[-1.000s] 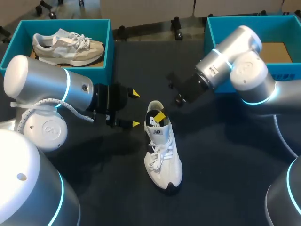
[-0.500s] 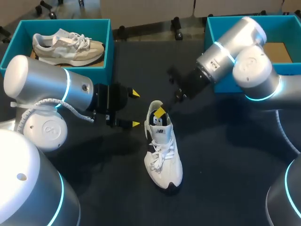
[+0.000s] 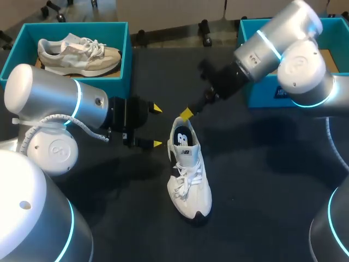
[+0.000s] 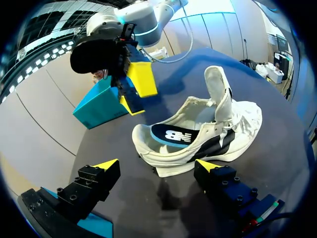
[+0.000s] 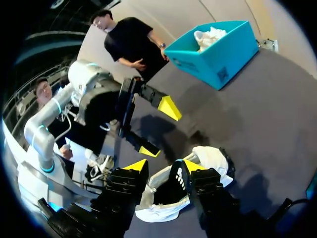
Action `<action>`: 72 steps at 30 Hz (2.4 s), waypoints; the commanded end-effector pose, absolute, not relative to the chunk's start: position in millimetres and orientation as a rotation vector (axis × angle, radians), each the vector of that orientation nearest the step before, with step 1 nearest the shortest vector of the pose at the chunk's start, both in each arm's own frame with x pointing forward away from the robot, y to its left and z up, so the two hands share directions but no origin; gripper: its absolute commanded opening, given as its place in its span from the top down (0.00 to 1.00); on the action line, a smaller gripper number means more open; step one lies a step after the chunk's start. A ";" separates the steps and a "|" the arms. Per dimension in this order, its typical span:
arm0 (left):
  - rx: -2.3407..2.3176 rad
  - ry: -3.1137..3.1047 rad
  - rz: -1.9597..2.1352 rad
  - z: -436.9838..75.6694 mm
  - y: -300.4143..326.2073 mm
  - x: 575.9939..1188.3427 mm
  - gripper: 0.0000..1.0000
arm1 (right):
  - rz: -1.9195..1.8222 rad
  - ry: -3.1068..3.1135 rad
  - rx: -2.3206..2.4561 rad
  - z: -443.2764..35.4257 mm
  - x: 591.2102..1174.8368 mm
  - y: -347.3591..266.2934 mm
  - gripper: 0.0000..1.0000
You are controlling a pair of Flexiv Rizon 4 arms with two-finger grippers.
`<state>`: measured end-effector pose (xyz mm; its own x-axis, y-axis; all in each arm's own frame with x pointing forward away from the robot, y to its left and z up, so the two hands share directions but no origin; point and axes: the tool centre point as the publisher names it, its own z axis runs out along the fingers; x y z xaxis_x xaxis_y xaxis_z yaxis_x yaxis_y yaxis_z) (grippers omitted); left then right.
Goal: Take the shoe out of the shoebox, open the shoe tongue, remove and reinsert the insole, then place the shoe into the shoebox
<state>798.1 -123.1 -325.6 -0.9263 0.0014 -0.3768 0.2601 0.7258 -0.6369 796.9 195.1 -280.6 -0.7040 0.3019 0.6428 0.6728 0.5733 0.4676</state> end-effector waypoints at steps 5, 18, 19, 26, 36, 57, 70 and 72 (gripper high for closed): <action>0.200 2.581 -1.021 -325.8 -124.4 797.8 0.00 | -1.055 -2.285 -0.969 -273.7 789.5 200.9 1.00; 0.196 2.584 -1.026 -322.5 -121.2 798.7 0.00 | -1.097 -2.234 -1.269 -260.8 775.9 201.9 1.00; 0.196 2.587 -1.030 -321.5 -120.1 798.9 0.00 | -1.088 -2.230 -1.291 -260.0 775.1 201.5 1.00; 0.202 2.594 -1.038 -318.7 -117.3 799.6 0.00 | -1.050 -2.208 -1.360 -257.9 773.4 201.5 1.00; 0.314 2.644 -0.959 -294.2 -79.4 823.8 0.00 | -1.050 -2.208 -1.360 -257.9 773.4 201.5 1.00; 0.339 2.596 -0.917 -277.1 -53.6 843.0 0.00 | -0.859 -2.164 -1.627 -279.1 763.6 212.3 1.00; 0.420 2.580 -0.864 -255.0 -41.5 856.5 0.00 | -0.758 -2.135 -1.864 -289.7 748.7 221.4 1.00; 0.434 2.576 -0.847 -251.9 -39.5 857.6 0.00 | -0.737 -2.135 -1.908 -291.8 745.8 222.1 1.00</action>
<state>858.2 -43.8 -258.7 -0.8758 0.1547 -0.4572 0.3996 0.7636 -0.5072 752.6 216.0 -289.6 -0.1855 0.8196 0.5421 0.9731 0.0762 0.2176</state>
